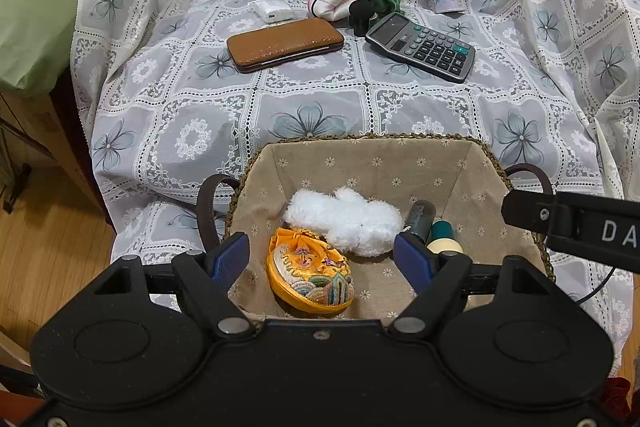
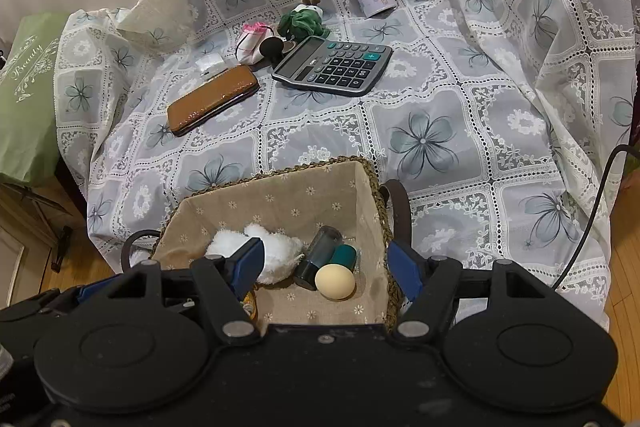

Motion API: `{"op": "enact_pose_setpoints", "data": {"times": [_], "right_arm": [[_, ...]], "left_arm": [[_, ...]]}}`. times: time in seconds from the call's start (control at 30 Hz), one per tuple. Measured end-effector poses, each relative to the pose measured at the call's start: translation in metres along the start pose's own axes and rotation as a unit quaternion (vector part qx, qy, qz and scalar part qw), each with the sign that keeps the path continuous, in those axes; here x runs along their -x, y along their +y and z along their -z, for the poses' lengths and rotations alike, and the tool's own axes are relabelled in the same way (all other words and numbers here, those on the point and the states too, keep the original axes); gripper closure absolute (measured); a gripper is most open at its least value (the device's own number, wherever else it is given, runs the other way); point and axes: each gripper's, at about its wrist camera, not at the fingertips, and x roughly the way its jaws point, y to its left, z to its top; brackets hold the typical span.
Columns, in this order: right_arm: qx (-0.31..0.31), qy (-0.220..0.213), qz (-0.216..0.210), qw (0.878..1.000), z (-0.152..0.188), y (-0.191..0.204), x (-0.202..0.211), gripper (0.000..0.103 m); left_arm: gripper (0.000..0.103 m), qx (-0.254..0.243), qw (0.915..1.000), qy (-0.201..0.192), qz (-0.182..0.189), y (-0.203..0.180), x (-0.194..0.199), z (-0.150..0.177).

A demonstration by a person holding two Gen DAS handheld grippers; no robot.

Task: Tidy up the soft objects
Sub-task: 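Withdraw both grippers from the basket toward the white packet and green plush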

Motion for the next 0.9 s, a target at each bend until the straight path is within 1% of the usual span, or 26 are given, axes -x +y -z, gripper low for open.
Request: {"op": "enact_pose_setpoints", "data": {"times": [0.33, 0.57, 0.77, 0.9], "right_arm": [[0.006, 0.004, 0.002, 1.0, 0.0, 0.0, -0.006, 0.035], [0.008, 0.017, 0.007, 1.0, -0.004, 0.0, -0.017, 0.035], [0.012, 0.02, 0.01, 1.0, -0.018, 0.001, -0.027, 0.035], [0.013, 0.019, 0.011, 1.0, -0.033, 0.002, -0.034, 0.035]], "left_arm": [[0.027, -0.001, 1.0, 0.006, 0.0, 0.0, -0.007, 0.002], [0.027, -0.002, 0.9998, 0.019, 0.001, 0.001, -0.019, -0.004], [0.027, -0.003, 0.9997, 0.023, -0.002, 0.002, -0.027, -0.013], [0.027, -0.004, 0.9998, 0.02, -0.004, 0.005, -0.031, -0.025]]}}
